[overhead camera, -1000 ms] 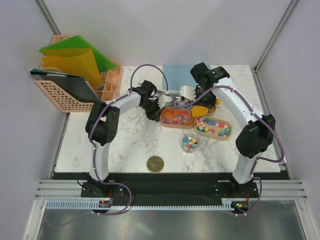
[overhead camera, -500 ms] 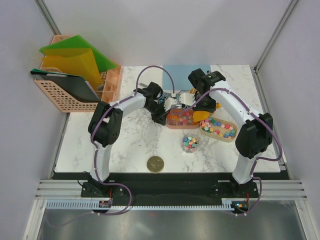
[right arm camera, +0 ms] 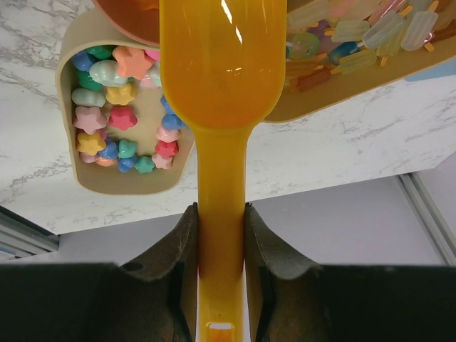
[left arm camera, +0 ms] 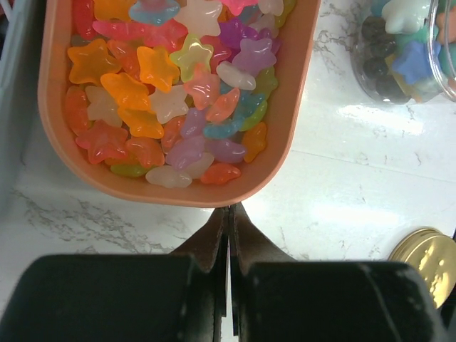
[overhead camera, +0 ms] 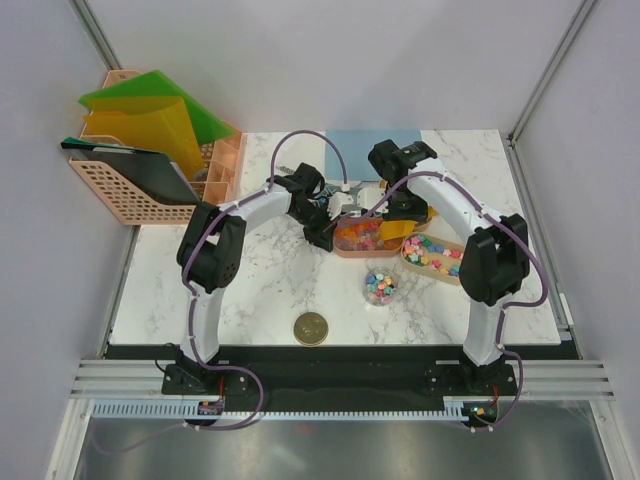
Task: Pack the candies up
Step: Scoop the fake candies from the storage box.
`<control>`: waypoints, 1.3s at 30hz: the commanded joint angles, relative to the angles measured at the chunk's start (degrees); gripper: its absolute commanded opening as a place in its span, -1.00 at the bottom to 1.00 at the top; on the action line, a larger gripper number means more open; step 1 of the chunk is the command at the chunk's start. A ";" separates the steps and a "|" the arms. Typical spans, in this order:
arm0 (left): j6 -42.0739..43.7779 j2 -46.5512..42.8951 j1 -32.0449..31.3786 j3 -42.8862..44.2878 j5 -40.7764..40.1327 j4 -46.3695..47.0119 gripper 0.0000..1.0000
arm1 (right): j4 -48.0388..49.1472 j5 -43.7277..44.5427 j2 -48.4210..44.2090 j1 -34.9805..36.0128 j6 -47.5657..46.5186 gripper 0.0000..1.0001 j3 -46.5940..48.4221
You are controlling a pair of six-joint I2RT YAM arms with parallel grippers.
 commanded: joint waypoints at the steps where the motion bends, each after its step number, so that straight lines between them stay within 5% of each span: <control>1: -2.85 -0.49 -0.28 2.31 5.03 1.02 -0.95 | -7.31 3.39 1.37 1.12 0.85 -0.99 0.97; 27: -9.35 -3.74 0.51 -4.71 5.91 9.90 -0.86 | -2.40 -1.88 -0.48 0.59 -0.64 -1.00 -8.34; 39: -11.81 -3.12 0.51 -4.19 7.58 9.99 -0.88 | -5.98 1.02 5.40 1.47 8.48 -1.00 -0.53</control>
